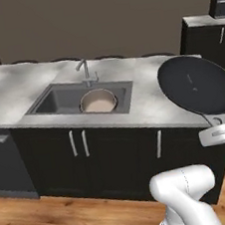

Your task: Move the pot and pan from the stove into the sink.

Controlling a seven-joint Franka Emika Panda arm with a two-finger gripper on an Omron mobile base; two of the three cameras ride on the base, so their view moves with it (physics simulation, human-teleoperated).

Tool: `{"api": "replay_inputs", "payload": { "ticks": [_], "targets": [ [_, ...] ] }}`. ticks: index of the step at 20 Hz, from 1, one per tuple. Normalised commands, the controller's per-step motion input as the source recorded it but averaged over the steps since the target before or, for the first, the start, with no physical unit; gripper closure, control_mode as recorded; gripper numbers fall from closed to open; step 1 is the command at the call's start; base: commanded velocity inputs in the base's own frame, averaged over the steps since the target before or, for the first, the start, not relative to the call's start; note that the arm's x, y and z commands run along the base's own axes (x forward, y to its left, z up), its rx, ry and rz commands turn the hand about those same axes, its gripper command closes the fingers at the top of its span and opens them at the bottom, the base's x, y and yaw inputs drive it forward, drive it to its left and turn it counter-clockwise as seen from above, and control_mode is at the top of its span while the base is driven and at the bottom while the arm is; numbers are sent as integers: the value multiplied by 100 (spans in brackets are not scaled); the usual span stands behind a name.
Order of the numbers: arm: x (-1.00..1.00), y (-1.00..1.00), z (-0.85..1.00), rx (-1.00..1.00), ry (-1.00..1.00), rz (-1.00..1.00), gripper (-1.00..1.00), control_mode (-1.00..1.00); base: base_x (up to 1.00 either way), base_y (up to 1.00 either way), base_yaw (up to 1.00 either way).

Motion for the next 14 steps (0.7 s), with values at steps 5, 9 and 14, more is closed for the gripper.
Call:
{"api": "replay_inputs", "payload": {
  "ticks": [5, 9, 14],
  "targets": [
    [0, 0, 0, 0, 0, 0, 100, 100, 0, -16, -39],
    [0, 0, 0, 0, 0, 0, 100, 100, 0, -16, -37],
    [0, 0, 0, 0, 0, 0, 100, 100, 0, -11, -35]
  ]
}}
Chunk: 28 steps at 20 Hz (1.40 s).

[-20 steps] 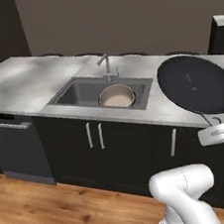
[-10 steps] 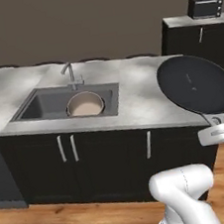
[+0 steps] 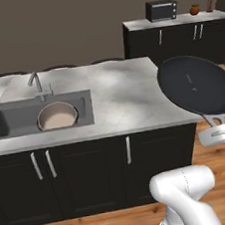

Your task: Move the pot and pan from the stove into the sink.

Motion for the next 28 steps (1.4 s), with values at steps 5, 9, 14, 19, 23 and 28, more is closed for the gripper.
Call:
{"api": "replay_inputs", "payload": {
  "ticks": [5, 9, 14, 19, 23, 28],
  "targets": [
    [0, 0, 0, 0, 0, 0, 100, 100, 0, -5, -29],
    [0, 0, 0, 0, 0, 0, 100, 100, -1, 1, -4],
    [0, 0, 0, 0, 0, 0, 100, 100, 0, 49, -3],
    [0, 0, 0, 0, 0, 0, 100, 100, 0, 90, -2],
    [0, 0, 0, 0, 0, 0, 100, 100, 0, 99, -4],
    [0, 0, 0, 0, 0, 0, 100, 100, 0, 83, -4]
  ]
}}
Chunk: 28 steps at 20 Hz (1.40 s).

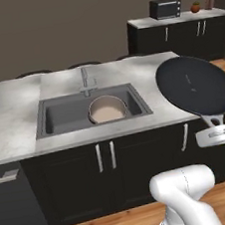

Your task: Move the pot and pan from the stove into the sink.

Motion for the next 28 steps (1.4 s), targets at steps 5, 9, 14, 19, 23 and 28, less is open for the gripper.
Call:
{"api": "replay_inputs", "payload": {
  "ticks": [5, 9, 14, 19, 23, 28],
  "targets": [
    [0, 0, 0, 0, 0, 0, 100, 100, 0, 70, -4],
    [0, 0, 0, 0, 0, 0, 100, 100, 0, 52, -4],
    [0, 0, 0, 0, 0, 0, 100, 100, -2, 38, -3],
    [0, 0, 0, 0, 0, 0, 100, 100, 0, 4, 0],
    [0, 0, 0, 0, 0, 0, 100, 100, 30, 9, -3],
    [0, 0, 0, 0, 0, 0, 100, 100, 53, 21, -2]
  ]
}}
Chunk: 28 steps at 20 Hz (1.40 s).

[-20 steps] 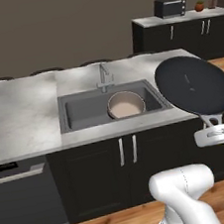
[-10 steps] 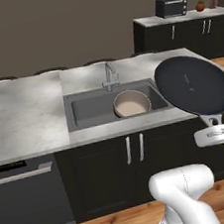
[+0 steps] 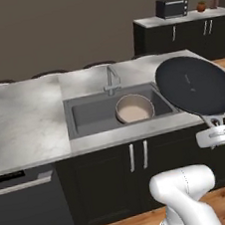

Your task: Move the pot and pan from the stove into the sink.

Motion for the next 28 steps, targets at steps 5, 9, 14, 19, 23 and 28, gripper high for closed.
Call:
{"api": "replay_inputs", "payload": {
  "ticks": [5, 9, 14, 19, 23, 28],
  "targets": [
    [0, 0, 0, 0, 0, 0, 100, 100, 55, 28, -3],
    [0, 0, 0, 0, 0, 0, 100, 100, 61, 30, -4],
    [0, 0, 0, 0, 0, 0, 100, 100, 61, 31, -5],
    [0, 0, 0, 0, 0, 0, 100, 100, 57, 27, -5],
    [0, 0, 0, 0, 0, 0, 100, 100, 21, 11, -3],
    [4, 2, -10, -6, 6, 0, 100, -100, 0, 0, 0]
  ]
}}
